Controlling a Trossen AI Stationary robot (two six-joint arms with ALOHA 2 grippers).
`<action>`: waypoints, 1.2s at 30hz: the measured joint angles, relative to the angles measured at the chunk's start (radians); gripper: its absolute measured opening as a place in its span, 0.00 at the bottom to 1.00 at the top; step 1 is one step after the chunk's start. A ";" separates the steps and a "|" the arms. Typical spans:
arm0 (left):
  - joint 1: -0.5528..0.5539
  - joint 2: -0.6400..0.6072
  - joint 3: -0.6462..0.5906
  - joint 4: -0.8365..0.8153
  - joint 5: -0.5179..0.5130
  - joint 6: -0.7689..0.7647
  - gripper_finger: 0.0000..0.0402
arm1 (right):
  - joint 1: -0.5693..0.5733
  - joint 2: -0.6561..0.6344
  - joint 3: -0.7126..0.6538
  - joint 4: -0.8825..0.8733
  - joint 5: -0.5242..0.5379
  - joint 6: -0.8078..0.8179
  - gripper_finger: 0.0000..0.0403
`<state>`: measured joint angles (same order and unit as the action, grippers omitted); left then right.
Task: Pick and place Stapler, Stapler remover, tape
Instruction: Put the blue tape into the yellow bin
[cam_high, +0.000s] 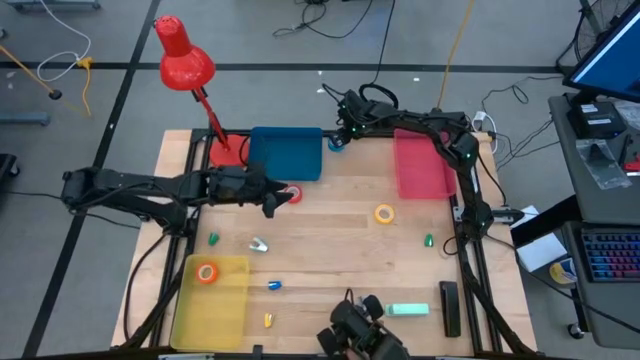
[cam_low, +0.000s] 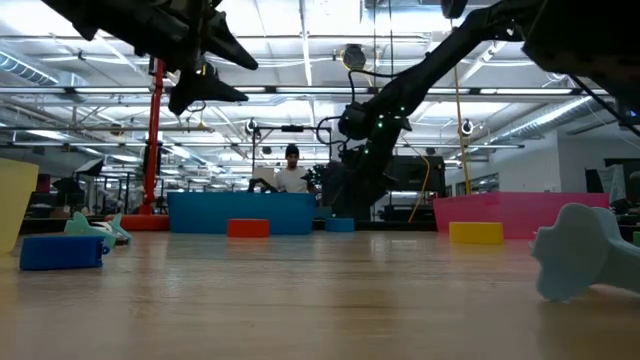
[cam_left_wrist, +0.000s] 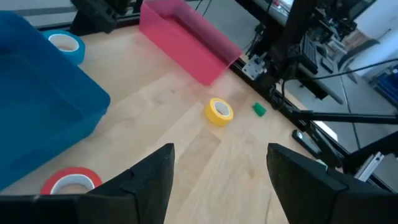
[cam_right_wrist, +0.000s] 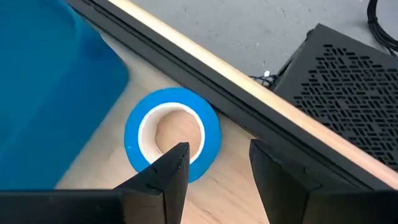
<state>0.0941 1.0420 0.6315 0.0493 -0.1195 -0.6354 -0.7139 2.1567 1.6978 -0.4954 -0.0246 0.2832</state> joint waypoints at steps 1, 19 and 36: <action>0.007 0.000 0.000 0.002 0.008 0.009 0.63 | 0.000 0.002 0.000 0.015 -0.002 0.011 0.40; 0.027 0.000 0.000 0.021 0.044 0.032 0.63 | 0.007 0.085 0.005 0.068 -0.028 0.072 0.40; 0.015 -0.001 0.000 0.026 0.044 0.025 0.63 | 0.022 0.073 -0.002 -0.012 0.023 0.039 0.08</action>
<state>0.1093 1.0412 0.6315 0.0757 -0.0753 -0.6106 -0.6919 2.2294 1.6958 -0.5070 -0.0016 0.3220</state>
